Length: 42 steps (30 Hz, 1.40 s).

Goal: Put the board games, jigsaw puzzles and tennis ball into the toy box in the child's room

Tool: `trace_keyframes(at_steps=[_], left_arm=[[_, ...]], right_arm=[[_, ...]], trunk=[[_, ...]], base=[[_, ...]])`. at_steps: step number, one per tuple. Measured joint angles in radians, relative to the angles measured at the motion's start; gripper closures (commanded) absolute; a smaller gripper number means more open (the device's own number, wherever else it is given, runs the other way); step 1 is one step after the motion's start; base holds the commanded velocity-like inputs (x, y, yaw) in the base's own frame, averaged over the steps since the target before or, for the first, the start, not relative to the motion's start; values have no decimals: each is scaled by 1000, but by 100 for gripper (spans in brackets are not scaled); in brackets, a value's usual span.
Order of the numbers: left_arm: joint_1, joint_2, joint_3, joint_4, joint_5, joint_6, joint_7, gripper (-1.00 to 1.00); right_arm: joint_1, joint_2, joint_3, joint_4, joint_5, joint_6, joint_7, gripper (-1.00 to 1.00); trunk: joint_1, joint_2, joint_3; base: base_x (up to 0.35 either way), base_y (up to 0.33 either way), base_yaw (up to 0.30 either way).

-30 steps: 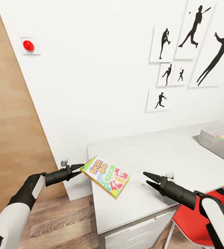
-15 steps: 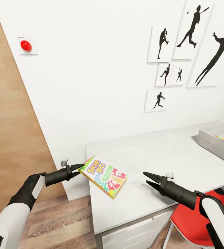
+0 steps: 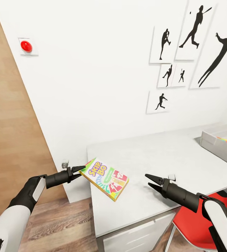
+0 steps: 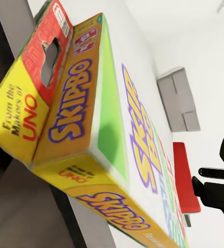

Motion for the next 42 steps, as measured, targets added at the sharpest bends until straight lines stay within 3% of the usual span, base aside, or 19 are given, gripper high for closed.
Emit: trace_keyframes(at_steps=[9,10,29,35,42], left_arm=[[0,0,0,0,0,4,-2,-100],[0,0,0,0,0,4,-3,100],[0,0,0,0,3,4,-5,100],[0,0,-2,0,2,4,-54,100],[0,1,-3,0,0,1,-68,100]], right_arm=[[0,0,0,0,0,0,0,-100],[0,0,0,0,0,0,0,-100],[0,-2,0,0,0,0,0,-100],[0,-1,0,0,0,0,0,-100],[0,-1,0,0,0,0,0,-100]], trunk=[[0,0,0],[0,0,0],[0,0,0],[0,0,0],[0,0,0]], base=[[0,0,0],[0,0,0],[0,0,0],[0,0,0],[0,0,0]])
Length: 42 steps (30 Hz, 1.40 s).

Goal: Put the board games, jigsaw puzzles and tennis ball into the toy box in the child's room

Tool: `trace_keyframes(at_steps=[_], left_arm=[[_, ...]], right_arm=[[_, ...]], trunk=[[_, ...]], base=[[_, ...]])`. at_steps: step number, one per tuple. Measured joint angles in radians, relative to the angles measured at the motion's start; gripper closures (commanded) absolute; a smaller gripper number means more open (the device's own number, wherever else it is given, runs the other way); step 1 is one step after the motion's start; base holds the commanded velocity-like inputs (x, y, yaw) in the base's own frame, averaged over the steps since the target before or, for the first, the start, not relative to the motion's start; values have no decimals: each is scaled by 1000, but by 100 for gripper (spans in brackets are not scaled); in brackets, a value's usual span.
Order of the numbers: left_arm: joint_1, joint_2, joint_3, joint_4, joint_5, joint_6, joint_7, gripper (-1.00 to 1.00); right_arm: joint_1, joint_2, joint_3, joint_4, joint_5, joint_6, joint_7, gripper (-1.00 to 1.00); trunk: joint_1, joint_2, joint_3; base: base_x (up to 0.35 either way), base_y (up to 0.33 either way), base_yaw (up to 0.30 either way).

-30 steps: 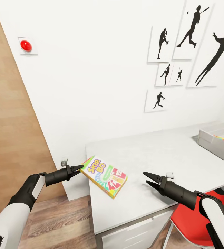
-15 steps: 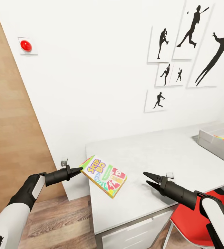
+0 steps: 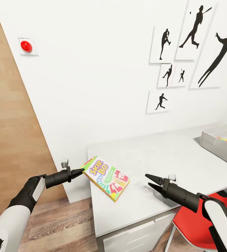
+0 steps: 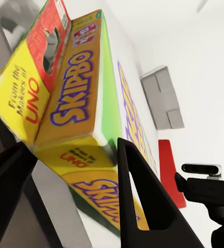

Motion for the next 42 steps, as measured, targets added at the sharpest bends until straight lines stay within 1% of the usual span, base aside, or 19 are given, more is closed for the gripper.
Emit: trace_keyframes(at_steps=[10,14,18,25,31,33,35,42], left_arm=[[0,8,1,0,1,0,-3,100],[0,8,1,0,2,2,-32,100],[0,9,1,0,1,2,-52,100],[0,9,1,0,-1,7,-57,100],[0,9,-1,-4,-4,57,-56,100],[0,10,-1,-13,-5,84,-56,100],[0,15,-1,-20,-6,104,-56,100],[0,72,0,-34,-2,159,-58,100]], right_arm=[[0,0,0,0,0,0,0,-100],[0,1,0,0,0,0,0,-100],[0,1,0,0,0,0,0,-100],[1,1,-1,0,0,0,0,-100],[2,2,-1,0,0,0,1,-100],[2,3,-1,0,0,-1,1,-100],[2,3,-1,0,0,-1,1,-100],[2,5,-1,0,0,-1,2,-100]], trunk=[[0,0,0],[0,0,0],[-15,28,12],[-42,77,34],[-65,119,53],[-73,133,59],[-73,133,60],[-100,182,81]], base=[[0,0,0],[0,0,0],[0,0,0],[0,0,0],[0,0,0],[0,0,0],[0,0,0],[0,0,0]])
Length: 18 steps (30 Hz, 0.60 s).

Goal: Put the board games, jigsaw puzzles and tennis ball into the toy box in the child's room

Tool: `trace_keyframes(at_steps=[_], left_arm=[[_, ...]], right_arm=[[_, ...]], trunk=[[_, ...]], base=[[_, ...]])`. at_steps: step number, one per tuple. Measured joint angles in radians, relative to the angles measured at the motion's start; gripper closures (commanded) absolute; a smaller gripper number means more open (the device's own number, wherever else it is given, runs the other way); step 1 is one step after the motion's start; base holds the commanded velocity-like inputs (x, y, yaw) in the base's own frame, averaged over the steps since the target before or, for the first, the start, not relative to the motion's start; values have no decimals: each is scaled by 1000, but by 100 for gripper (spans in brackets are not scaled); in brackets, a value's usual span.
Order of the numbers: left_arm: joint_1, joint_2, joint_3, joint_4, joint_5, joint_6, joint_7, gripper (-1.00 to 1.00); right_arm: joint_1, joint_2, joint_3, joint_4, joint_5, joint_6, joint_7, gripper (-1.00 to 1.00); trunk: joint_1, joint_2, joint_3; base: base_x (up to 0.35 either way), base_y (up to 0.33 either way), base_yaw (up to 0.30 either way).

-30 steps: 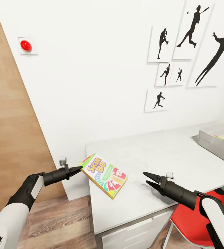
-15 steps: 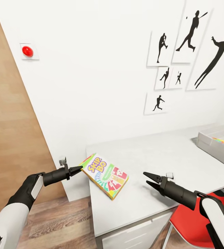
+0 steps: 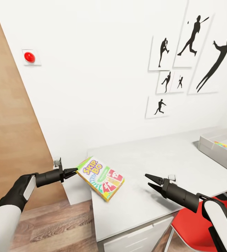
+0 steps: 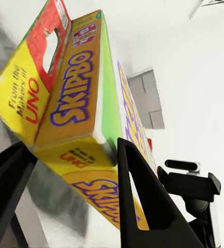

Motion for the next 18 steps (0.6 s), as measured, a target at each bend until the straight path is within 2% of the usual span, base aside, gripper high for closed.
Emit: trace_keyframes(at_steps=[4,5,8,9,10,18], left_arm=[[-1,33,0,-1,3,30,-28,100],[-1,42,0,-1,3,33,-53,100],[-1,73,-5,-1,1,34,-170,100],[-1,88,-12,-2,2,33,-237,100],[-1,94,-18,-4,-4,33,-259,100],[0,104,-49,-18,-8,32,-306,100]], right_arm=[[1,0,-7,0,1,0,4,-100],[1,1,-17,0,1,0,4,-100],[1,2,-43,0,1,1,5,-100],[2,2,-50,0,1,2,5,-100],[2,2,-52,0,1,2,5,-100],[2,2,-58,1,1,-2,7,-100]], trunk=[[-15,28,13],[-19,35,16],[-31,56,25],[-35,63,28],[-38,70,31],[-69,126,56]], base=[[0,0,0],[0,0,0],[0,0,0],[0,0,0],[0,0,0],[-178,0,0]])
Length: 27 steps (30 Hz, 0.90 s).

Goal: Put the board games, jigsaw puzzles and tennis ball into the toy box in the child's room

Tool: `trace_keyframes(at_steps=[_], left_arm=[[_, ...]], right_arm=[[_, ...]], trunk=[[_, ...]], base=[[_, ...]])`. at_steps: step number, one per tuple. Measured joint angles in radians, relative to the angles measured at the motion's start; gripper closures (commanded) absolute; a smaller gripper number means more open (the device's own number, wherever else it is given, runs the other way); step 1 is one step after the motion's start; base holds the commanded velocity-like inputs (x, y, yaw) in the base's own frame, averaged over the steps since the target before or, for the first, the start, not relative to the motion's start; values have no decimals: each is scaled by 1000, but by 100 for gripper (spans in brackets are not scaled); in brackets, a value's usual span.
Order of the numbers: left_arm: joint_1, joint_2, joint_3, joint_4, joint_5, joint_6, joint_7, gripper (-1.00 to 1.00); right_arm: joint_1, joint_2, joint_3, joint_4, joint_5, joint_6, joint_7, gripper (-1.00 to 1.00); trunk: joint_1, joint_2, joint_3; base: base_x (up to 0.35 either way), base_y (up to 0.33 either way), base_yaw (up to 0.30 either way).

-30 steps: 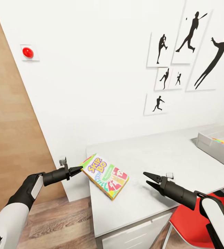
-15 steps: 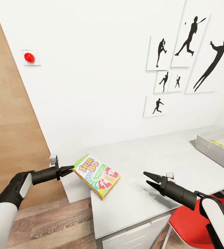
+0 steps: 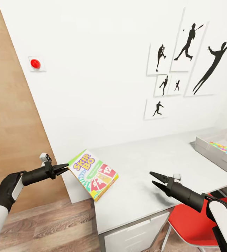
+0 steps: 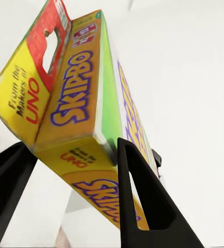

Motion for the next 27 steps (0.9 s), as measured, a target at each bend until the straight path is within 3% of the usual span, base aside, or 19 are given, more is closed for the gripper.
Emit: trace_keyframes(at_steps=[9,21,27], left_arm=[[0,-1,-13,-1,1,0,-7,100],[0,-1,-14,-1,0,0,-6,100],[0,-1,-14,-1,0,-1,-6,100]], right_arm=[[0,1,-54,0,-1,2,0,-100],[0,-2,-58,-1,-2,14,3,-100],[-1,-20,-51,-1,-3,15,-1,-100]], trunk=[[-35,63,28],[-81,147,66],[-104,189,85]], base=[[-36,0,0],[0,0,0],[0,0,0]])
